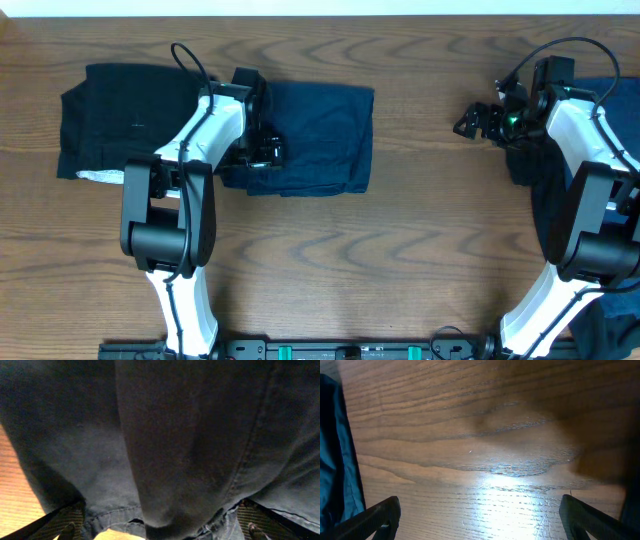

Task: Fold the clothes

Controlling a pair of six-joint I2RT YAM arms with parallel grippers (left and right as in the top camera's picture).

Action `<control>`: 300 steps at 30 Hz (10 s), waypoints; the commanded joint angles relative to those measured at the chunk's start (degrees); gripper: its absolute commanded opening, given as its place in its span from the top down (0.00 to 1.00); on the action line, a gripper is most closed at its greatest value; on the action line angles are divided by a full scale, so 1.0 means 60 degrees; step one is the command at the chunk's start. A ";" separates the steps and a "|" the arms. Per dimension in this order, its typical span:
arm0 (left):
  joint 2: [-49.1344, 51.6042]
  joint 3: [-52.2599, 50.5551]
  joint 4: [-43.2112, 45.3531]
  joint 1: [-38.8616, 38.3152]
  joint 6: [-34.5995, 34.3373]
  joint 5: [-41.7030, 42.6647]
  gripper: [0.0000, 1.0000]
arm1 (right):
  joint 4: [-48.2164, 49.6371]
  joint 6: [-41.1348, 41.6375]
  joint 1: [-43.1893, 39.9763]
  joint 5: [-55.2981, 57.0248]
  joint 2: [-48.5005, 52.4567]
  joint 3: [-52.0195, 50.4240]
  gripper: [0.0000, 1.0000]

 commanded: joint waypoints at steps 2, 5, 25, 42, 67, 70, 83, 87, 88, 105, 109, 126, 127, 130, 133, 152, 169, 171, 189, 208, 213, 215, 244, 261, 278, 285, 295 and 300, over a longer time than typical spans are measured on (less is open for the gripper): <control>0.0215 -0.0648 0.0372 0.0051 -0.0098 0.0131 0.02 | -0.0011 -0.0036 0.0025 0.0000 -0.0160 0.0066 0.01; 0.0215 -0.1155 0.0969 0.0051 -0.0098 0.0554 0.02 | -0.0007 -0.0036 0.0025 0.0000 -0.0160 0.0066 0.01; 0.0215 -0.1541 0.1322 0.0033 -0.0091 0.1898 0.43 | -0.0007 -0.0036 0.0025 0.0000 -0.0160 0.0066 0.01; 0.0215 -0.1501 0.1792 0.0033 0.0197 0.1898 0.94 | -0.0007 -0.0036 0.0029 0.0000 -0.0160 0.0066 0.01; -0.3064 -0.0284 0.1829 0.0051 0.1752 -0.2772 0.94 | -0.0011 -0.0036 0.0025 0.0000 -0.0160 0.0066 0.01; -0.3337 -0.0284 0.1978 0.0168 0.1832 -0.3096 0.94 | -0.0007 -0.0036 0.0025 0.0000 -0.0160 0.0066 0.01; -0.4033 -0.0273 0.2080 0.1617 0.1231 -0.3089 0.94 | -0.0007 -0.0036 0.0025 -0.0004 -0.0160 0.0066 0.01; -0.4273 -0.0193 0.2051 0.1993 0.0790 -0.3085 0.94 | -0.0007 -0.0036 0.0025 0.0000 -0.0160 0.0066 0.01; -0.4357 -0.0182 0.2073 0.2058 0.0601 -0.3085 0.94 | -0.0007 -0.0036 0.0025 -0.0004 -0.0160 0.0066 0.01; -0.4743 -0.0175 0.3625 0.2677 -0.0576 -0.0648 0.94 | -0.0007 -0.0036 0.0025 0.0000 -0.0160 0.0066 0.01; -0.4743 -0.0160 0.4135 0.2677 -0.0918 -0.0208 0.94 | -0.0007 -0.0036 0.0025 0.0000 -0.0160 0.0066 0.01; -0.4805 -0.0076 0.4251 0.2830 -0.1377 -0.0219 0.94 | -0.0007 -0.0036 0.0025 0.0000 -0.0160 0.0066 0.01; -0.4830 -0.0076 0.4226 0.2856 -0.1377 -0.0219 0.94 | -0.0007 -0.0036 0.0025 0.0000 -0.0160 0.0066 0.01; -0.4965 -0.0076 0.4149 0.3020 -0.1384 -0.0222 0.94 | -0.0011 -0.0036 0.0025 0.0000 -0.0160 0.0066 0.01; -0.5144 -0.0076 0.4156 0.3180 -0.1424 -0.0219 0.94 | -0.0007 -0.0036 0.0025 0.0000 -0.0160 0.0066 0.01; -0.4401 -0.0160 0.3741 0.4852 -0.1381 -0.0255 0.94 | -0.0007 -0.0036 0.0025 0.0000 -0.0160 0.0066 0.01; -0.1974 -0.0175 0.4579 0.5373 0.0601 -0.2477 0.94 | -0.0007 -0.0036 0.0025 0.0000 -0.0160 0.0066 0.01; -0.1756 -0.0175 0.4608 0.5497 0.0601 -0.2477 0.94 | -0.0007 -0.0036 0.0025 0.0000 -0.0160 0.0066 0.01; -0.3115 -0.0160 0.4324 0.5701 0.0393 -0.2437 0.18 | -0.0007 -0.0036 0.0025 0.0000 -0.0160 0.0066 0.01; -0.1596 -0.1111 0.2801 0.5595 0.0058 0.4645 0.94 | -0.0007 -0.0036 0.0025 0.0000 -0.0160 0.0066 0.01; -0.0251 -0.1177 0.2772 0.5621 0.0211 0.5002 0.94 | -0.0011 -0.0036 0.0025 0.0000 -0.0160 0.0066 0.01; -0.0066 -0.1177 0.2823 0.5672 0.0262 0.5005 0.94 | -0.0007 -0.0036 0.0025 0.0000 -0.0160 0.0066 0.01; -0.1115 -0.0546 0.3821 0.7366 0.0055 0.1512 0.93 | -0.0007 -0.0036 0.0025 0.0000 -0.0160 0.0066 0.01; -0.2561 -0.0517 0.4251 0.7424 -0.0098 0.1563 0.94 | -0.0007 -0.0036 0.0025 0.0000 -0.0160 0.0066 0.01; -0.3982 -0.0521 0.4597 0.5461 -0.0168 0.1523 0.02 | -0.0007 -0.0036 0.0025 0.0000 -0.0160 0.0066 0.01; -0.3982 -0.0521 0.4597 0.5468 -0.0168 0.1523 0.02 | -0.0007 -0.0036 0.0025 0.0000 -0.0160 0.0066 0.01; -0.3982 -0.0521 0.4597 0.5468 -0.0168 0.1523 0.02 | -0.0007 -0.0036 0.0025 0.0000 -0.0160 0.0066 0.01; -0.3982 -0.0521 0.4597 0.5468 -0.0168 0.1523 0.02 | -0.0018 -0.0036 0.0109 0.0091 -0.0219 0.0007 0.01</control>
